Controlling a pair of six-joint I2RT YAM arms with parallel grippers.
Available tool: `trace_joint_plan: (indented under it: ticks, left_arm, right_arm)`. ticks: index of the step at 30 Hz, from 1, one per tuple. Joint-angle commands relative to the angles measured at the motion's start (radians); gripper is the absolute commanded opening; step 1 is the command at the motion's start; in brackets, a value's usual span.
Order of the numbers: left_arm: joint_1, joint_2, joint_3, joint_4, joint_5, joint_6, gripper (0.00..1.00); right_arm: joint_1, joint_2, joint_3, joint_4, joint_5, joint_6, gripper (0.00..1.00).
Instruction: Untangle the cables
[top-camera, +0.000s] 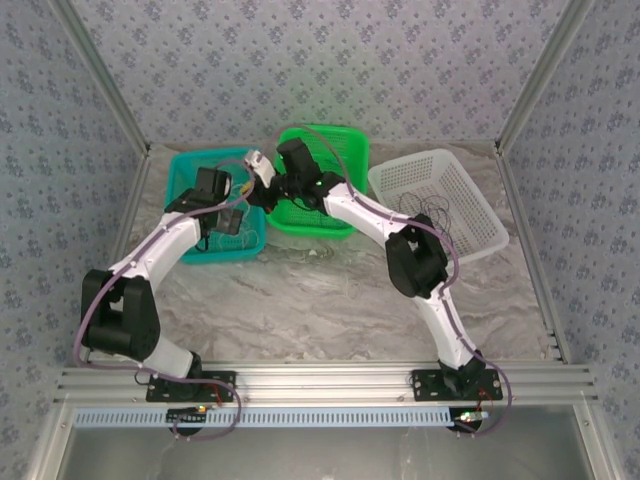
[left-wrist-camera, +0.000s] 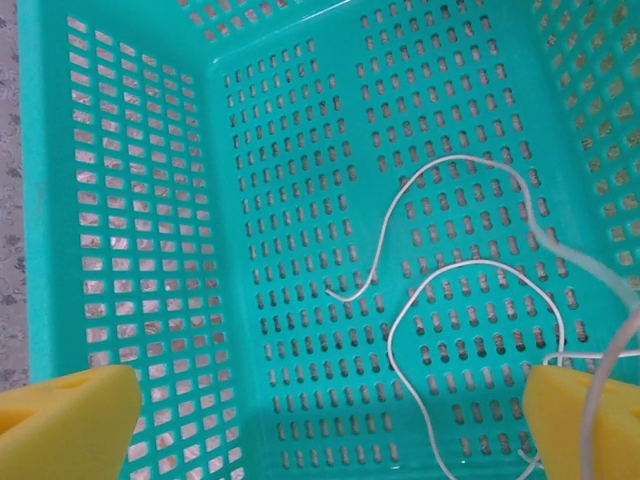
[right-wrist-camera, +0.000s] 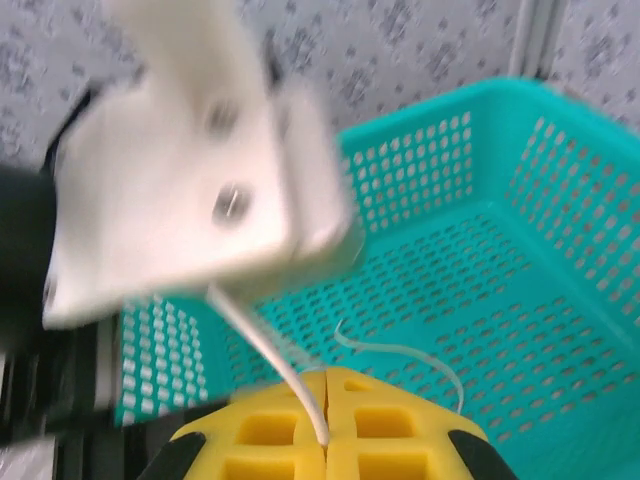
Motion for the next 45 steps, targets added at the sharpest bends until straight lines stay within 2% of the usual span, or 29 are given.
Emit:
trace_joint_plan:
  ticks: [1,5,7,11,15,18,20,22,24,27,29,34,38,43,45]
  left_arm:
    - [-0.001,-0.095,-0.051,0.059,0.027,-0.031,0.99]
    - [0.004,-0.195,-0.102,0.11,0.037,-0.067,0.99]
    - [0.013,-0.23,-0.109,0.111,-0.01,-0.1,0.99]
    - [0.04,-0.261,-0.096,0.083,-0.079,-0.162,1.0]
    - [0.046,-0.264,-0.084,0.088,-0.071,-0.189,0.99]
    - [0.048,-0.261,-0.084,0.098,-0.077,-0.234,0.99]
    - [0.05,-0.268,-0.087,0.108,-0.1,-0.272,1.0]
    - [0.05,-0.277,-0.087,0.115,-0.119,-0.302,1.0]
    - [0.05,-0.281,-0.083,0.111,-0.141,-0.322,1.0]
    - [0.05,-0.284,-0.072,0.093,-0.165,-0.339,0.99]
    - [0.05,-0.288,-0.072,0.086,-0.159,-0.347,0.99]
    - [0.041,-0.335,-0.115,0.098,-0.154,-0.364,0.99]
    - [0.016,-0.414,-0.182,0.146,-0.098,-0.362,1.0]
    - [-0.017,-0.528,-0.351,0.314,0.125,-0.378,0.99]
    - [-0.04,-0.544,-0.387,0.335,0.155,-0.394,0.99]
  right_arm:
    - [-0.006,0.085,0.126,-0.161,0.017,0.036,0.0]
    - [-0.011,0.138,0.183,-0.202,-0.007,0.051,0.0]
    - [-0.011,0.153,0.19,-0.21,-0.005,0.054,0.0]
    - [-0.011,0.169,0.191,-0.225,-0.013,0.059,0.0]
    - [-0.009,0.185,0.207,-0.246,-0.009,0.067,0.0]
    - [-0.008,0.198,0.231,-0.272,-0.007,0.077,0.07]
    - [-0.01,0.206,0.258,-0.29,0.006,0.098,0.19]
    - [-0.018,0.211,0.282,-0.291,0.006,0.128,0.26]
    - [-0.022,0.217,0.31,-0.288,0.006,0.163,0.47]
    - [-0.024,0.211,0.347,-0.279,-0.02,0.201,0.68]
    - [-0.025,0.198,0.352,-0.27,-0.029,0.217,0.74]
    - [-0.021,0.131,0.326,-0.295,-0.038,0.222,0.76]
    - [-0.026,-0.003,0.208,-0.382,0.075,0.209,0.75]
    - [-0.027,-0.342,-0.289,-0.268,0.214,0.226,0.75]
    - [-0.03,-0.449,-0.447,-0.264,0.269,0.236,0.74]
